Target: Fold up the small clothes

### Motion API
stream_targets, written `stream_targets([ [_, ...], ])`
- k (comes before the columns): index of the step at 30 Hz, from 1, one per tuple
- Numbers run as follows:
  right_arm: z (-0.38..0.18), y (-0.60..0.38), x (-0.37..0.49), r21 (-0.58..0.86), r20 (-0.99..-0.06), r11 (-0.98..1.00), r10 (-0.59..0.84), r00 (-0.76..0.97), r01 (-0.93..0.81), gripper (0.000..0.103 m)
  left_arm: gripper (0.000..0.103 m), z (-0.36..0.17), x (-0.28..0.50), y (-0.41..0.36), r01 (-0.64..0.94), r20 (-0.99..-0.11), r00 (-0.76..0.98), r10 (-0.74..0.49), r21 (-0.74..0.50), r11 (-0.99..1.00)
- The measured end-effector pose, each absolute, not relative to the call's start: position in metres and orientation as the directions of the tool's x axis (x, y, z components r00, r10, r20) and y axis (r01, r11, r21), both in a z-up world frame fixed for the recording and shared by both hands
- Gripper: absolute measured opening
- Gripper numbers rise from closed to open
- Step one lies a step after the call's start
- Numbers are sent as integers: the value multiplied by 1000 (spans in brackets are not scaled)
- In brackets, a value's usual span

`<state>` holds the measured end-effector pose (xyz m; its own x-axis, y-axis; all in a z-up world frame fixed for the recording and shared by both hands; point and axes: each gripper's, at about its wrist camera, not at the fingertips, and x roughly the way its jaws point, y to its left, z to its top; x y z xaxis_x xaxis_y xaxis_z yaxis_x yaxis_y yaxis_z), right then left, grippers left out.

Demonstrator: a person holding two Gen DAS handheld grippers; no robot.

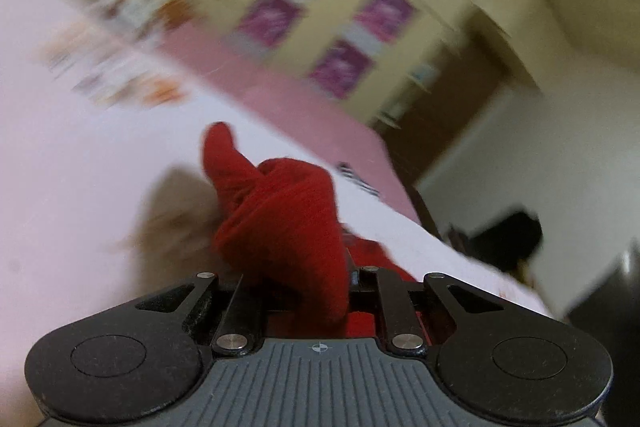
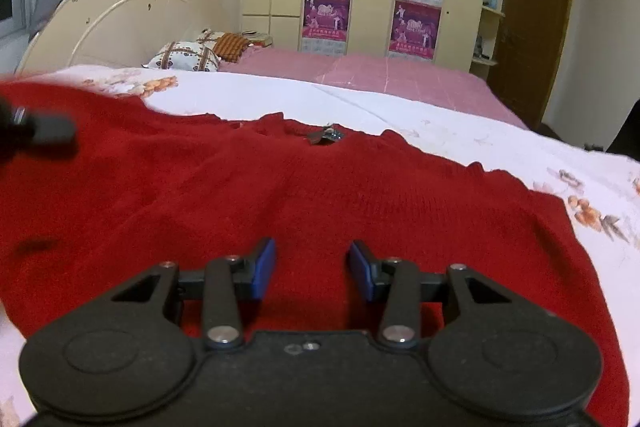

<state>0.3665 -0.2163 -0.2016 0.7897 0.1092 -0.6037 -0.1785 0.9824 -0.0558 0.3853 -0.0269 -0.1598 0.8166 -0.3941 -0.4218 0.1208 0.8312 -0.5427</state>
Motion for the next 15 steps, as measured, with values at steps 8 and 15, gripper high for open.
stream_targets([
  [8,-156,-332,317,151,-558,988,63,828,26,41,16,-135,397,-180,496,-457,643,-615,-364,789],
  [15,-173,-402,267,203,-632,968,13,775,149,43,17,-171,389,-235,542,-614,554,-563,-247,803],
])
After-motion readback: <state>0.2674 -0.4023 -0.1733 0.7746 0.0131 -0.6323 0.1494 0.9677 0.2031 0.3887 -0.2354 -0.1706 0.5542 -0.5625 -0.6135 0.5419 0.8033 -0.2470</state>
